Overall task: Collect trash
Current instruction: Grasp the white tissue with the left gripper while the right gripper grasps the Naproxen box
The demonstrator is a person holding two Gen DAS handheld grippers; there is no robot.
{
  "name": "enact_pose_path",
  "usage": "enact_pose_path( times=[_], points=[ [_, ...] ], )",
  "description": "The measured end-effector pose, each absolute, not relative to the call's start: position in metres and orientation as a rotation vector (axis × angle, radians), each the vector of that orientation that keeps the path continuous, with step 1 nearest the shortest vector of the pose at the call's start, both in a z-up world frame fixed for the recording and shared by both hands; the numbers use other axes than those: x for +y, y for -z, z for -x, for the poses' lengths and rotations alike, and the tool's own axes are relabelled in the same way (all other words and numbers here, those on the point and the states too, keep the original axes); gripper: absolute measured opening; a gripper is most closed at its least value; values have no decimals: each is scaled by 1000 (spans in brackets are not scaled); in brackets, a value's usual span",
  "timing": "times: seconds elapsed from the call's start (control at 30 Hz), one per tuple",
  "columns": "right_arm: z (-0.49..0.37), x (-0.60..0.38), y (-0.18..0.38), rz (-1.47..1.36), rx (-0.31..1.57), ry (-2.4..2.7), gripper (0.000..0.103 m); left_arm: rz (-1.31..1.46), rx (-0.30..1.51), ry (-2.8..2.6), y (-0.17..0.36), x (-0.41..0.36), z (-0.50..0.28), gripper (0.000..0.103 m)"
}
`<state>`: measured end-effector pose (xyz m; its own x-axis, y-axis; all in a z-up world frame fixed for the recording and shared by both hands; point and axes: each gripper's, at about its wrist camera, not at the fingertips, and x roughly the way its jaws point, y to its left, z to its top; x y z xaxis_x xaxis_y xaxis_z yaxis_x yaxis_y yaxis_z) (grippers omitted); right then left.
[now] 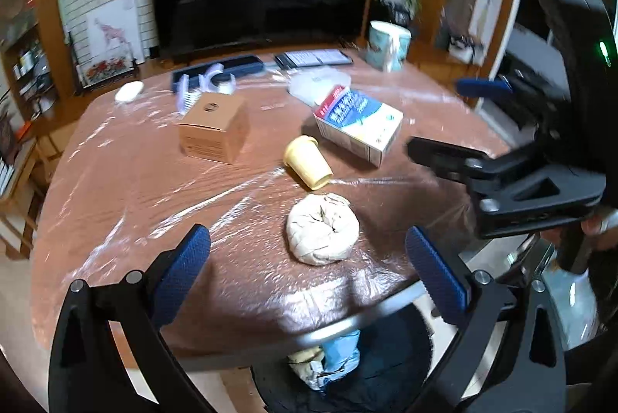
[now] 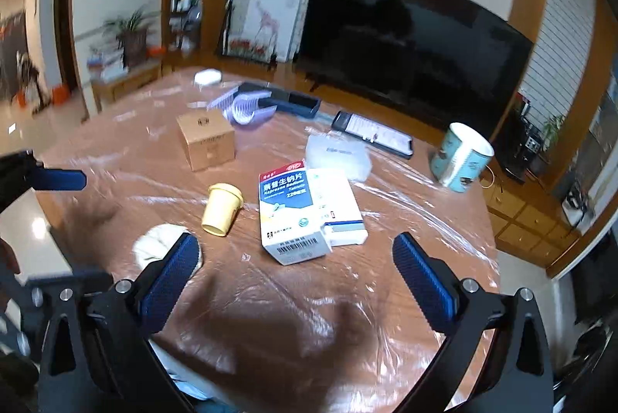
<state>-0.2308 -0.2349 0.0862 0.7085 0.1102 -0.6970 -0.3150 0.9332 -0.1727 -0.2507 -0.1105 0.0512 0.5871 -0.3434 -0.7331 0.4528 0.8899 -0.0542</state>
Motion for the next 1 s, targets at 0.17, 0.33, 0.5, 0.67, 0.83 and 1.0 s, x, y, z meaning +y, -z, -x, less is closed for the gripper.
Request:
enact_pose_path(
  times=[0.17,0.33,0.5,0.67,0.83,1.0],
  points=[
    [207,-227,-66,345,794,-229,99,-178,883,481,-31,-120,228,101],
    [191,-223,-52,378,836,-220,96,-211,901,485,-22,-128,218,101],
    [183,-217,-41,415,859,-223,91,-263,898,501,-18,-135,216,95],
    [175,-213,-33,430,879,-231,84,-291,926,519,-10,-139,214,83],
    [171,-210,-24,448,899,-241,66,-276,946,530,-7,-137,213,65],
    [170,-219,-29,370,909,-281,47,-261,943,533,-9,-134,213,51]
  ],
)
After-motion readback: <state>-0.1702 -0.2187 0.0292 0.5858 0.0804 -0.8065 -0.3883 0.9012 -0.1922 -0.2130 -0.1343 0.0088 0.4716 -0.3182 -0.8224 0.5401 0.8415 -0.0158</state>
